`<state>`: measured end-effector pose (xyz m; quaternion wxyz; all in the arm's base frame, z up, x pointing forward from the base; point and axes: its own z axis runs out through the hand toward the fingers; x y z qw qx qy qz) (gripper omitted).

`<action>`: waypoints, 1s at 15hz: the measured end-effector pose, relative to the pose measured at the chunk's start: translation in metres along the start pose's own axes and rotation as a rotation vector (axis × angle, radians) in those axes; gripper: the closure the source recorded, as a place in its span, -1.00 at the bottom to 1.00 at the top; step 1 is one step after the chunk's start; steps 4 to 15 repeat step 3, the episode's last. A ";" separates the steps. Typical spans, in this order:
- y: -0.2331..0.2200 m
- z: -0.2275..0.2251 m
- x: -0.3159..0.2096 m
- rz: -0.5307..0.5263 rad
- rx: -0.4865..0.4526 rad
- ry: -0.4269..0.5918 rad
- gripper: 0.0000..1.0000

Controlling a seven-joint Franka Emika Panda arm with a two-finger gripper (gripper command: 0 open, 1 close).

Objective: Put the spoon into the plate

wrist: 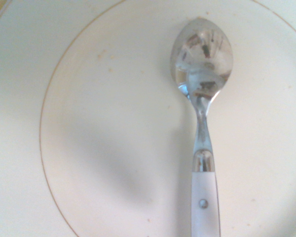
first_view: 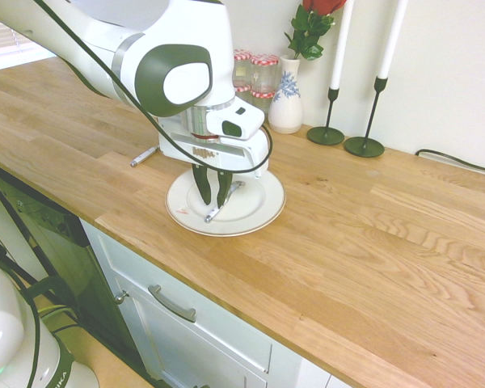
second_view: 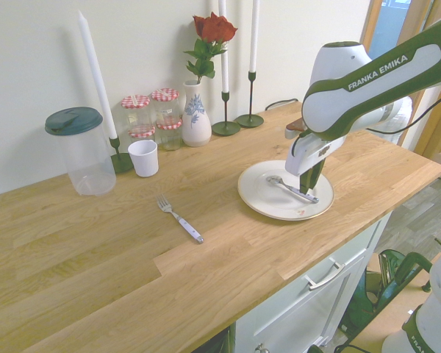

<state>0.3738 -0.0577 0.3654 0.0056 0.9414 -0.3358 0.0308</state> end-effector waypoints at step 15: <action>0.000 -0.021 -0.006 -0.008 0.007 0.022 -1.00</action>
